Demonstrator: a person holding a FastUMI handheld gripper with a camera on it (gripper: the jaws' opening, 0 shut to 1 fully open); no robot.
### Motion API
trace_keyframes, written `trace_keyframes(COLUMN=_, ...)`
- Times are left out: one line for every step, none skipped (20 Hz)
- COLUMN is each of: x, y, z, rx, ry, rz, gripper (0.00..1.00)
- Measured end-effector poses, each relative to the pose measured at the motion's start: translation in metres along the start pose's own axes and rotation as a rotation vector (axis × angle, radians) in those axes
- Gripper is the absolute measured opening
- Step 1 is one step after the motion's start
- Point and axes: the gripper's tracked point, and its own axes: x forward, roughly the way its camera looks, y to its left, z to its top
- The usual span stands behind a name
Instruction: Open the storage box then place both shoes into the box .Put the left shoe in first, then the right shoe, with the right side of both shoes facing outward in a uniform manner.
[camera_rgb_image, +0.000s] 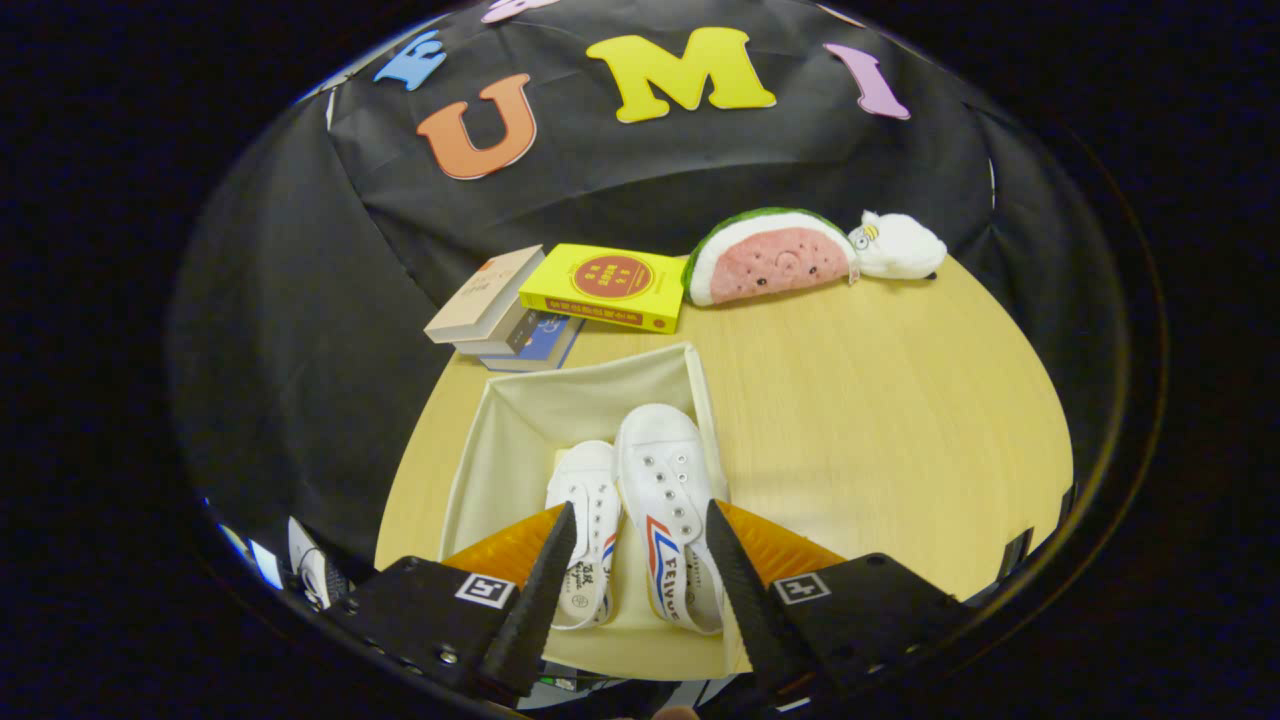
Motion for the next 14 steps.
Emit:
trace_keyframes(x=-0.008, y=-0.002, z=0.007, rx=-0.014, ry=-0.035, rz=-0.012, gripper=0.9)
trace_keyframes(x=-0.014, y=-0.005, z=0.014, rx=-0.02, ry=-0.071, rz=-0.026, gripper=0.94)
trace_keyframes(x=-0.022, y=-0.008, z=0.019, rx=-0.015, ry=-0.096, rz=-0.036, gripper=0.95)
trace_keyframes(x=-0.032, y=-0.011, z=0.026, rx=-0.015, ry=-0.132, rz=-0.049, gripper=0.96)
trace_keyframes(x=-0.043, y=-0.016, z=0.034, rx=-0.022, ry=-0.169, rz=-0.064, gripper=0.96)
trace_keyframes(x=-0.053, y=-0.022, z=0.042, rx=-0.025, ry=-0.206, rz=-0.079, gripper=0.97)
trace_keyframes(x=-0.064, y=-0.029, z=0.05, rx=-0.024, ry=-0.245, rz=-0.097, gripper=0.97)
trace_keyframes(x=-0.077, y=-0.036, z=0.057, rx=-0.023, ry=-0.283, rz=-0.116, gripper=0.97)
trace_keyframes(x=-0.089, y=-0.042, z=0.066, rx=-0.02, ry=-0.323, rz=-0.123, gripper=0.97)
trace_keyframes(x=-0.101, y=-0.049, z=0.073, rx=-0.018, ry=-0.357, rz=-0.134, gripper=0.97)
trace_keyframes(x=-0.114, y=-0.058, z=0.079, rx=-0.013, ry=-0.388, rz=-0.152, gripper=0.97)
trace_keyframes(x=-0.127, y=-0.067, z=0.084, rx=-0.006, ry=-0.416, rz=-0.17, gripper=0.97)
trace_keyframes(x=-0.139, y=-0.074, z=0.089, rx=-0.005, ry=-0.445, rz=-0.193, gripper=0.97)
trace_keyframes(x=-0.151, y=-0.082, z=0.093, rx=-0.008, ry=-0.477, rz=-0.216, gripper=0.96)
